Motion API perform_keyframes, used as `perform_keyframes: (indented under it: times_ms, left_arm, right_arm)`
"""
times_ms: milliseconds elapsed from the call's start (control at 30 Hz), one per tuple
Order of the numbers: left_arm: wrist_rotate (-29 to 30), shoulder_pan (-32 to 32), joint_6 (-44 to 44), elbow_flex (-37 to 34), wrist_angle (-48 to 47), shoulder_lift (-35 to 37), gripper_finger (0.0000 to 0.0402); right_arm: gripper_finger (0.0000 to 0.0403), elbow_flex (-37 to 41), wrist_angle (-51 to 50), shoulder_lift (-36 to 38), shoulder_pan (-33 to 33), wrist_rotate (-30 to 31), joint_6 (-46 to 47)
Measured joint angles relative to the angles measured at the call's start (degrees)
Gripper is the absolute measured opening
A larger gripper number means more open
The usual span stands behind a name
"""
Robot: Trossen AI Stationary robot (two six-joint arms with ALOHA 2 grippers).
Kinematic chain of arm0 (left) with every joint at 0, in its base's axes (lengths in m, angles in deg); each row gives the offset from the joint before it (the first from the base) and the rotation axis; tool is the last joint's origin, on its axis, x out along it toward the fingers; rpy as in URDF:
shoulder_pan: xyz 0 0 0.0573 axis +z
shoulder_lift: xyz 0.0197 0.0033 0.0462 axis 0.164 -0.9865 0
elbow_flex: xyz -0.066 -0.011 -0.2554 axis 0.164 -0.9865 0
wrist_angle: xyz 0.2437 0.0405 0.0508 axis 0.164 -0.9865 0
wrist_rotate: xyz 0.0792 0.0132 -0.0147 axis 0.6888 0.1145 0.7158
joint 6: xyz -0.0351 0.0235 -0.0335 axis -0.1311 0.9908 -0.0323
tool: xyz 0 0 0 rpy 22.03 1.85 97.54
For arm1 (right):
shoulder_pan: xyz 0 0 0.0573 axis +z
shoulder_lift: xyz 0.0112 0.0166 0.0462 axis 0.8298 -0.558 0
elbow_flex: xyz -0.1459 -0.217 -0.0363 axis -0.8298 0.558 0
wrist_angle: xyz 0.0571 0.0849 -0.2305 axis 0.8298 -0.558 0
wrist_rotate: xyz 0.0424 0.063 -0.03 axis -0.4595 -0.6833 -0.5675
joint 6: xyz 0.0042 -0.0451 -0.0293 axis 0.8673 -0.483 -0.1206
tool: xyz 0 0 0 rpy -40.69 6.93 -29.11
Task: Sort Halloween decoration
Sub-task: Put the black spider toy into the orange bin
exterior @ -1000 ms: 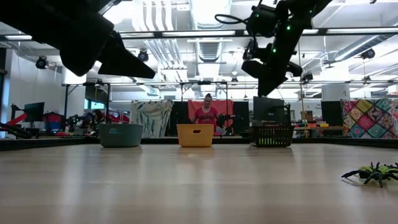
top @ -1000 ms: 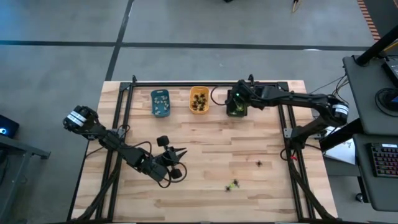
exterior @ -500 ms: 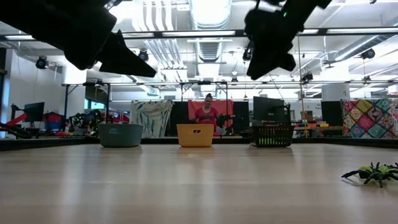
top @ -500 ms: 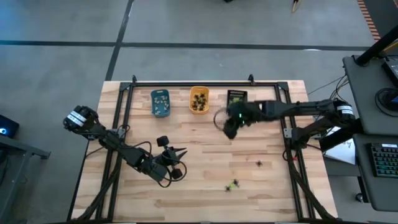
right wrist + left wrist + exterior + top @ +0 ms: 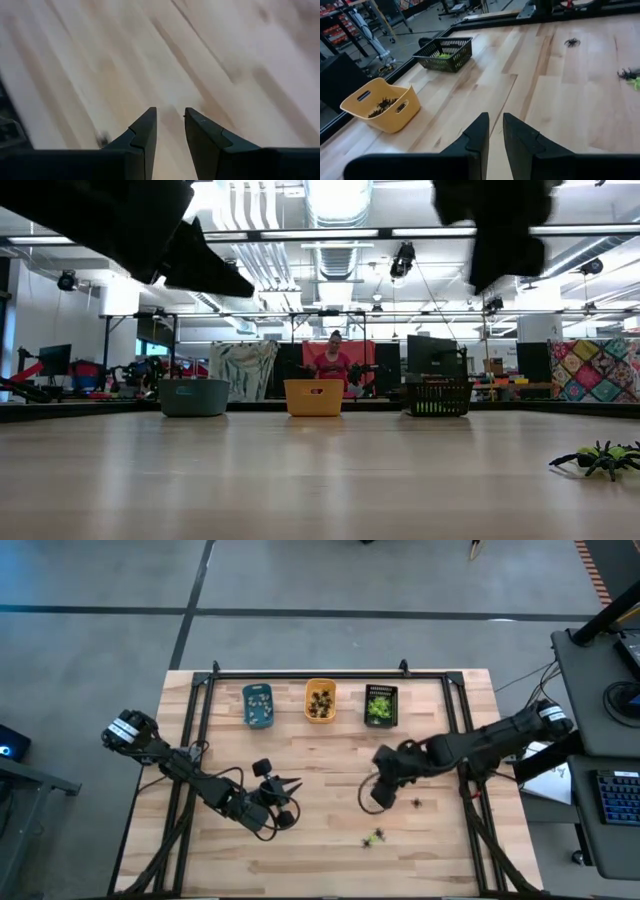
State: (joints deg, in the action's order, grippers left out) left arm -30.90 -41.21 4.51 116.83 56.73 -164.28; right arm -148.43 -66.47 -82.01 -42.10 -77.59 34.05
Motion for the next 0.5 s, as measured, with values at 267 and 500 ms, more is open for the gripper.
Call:
perform_keyframes:
  times_ms: [267, 500]
  left_arm:
    - [-0.02, -0.01, 0.31, 0.97, 0.02, 0.00, 0.0039]
    - [-0.02, -0.02, 0.44, 0.97, 0.02, 0.00, 0.0039]
  right_arm:
    - [0.0093, 3.75, -13.92, -0.02, 7.65, -1.20, 20.01]
    - [0.0093, 7.95, -14.92, -0.04, 11.81, -5.75, 33.43]
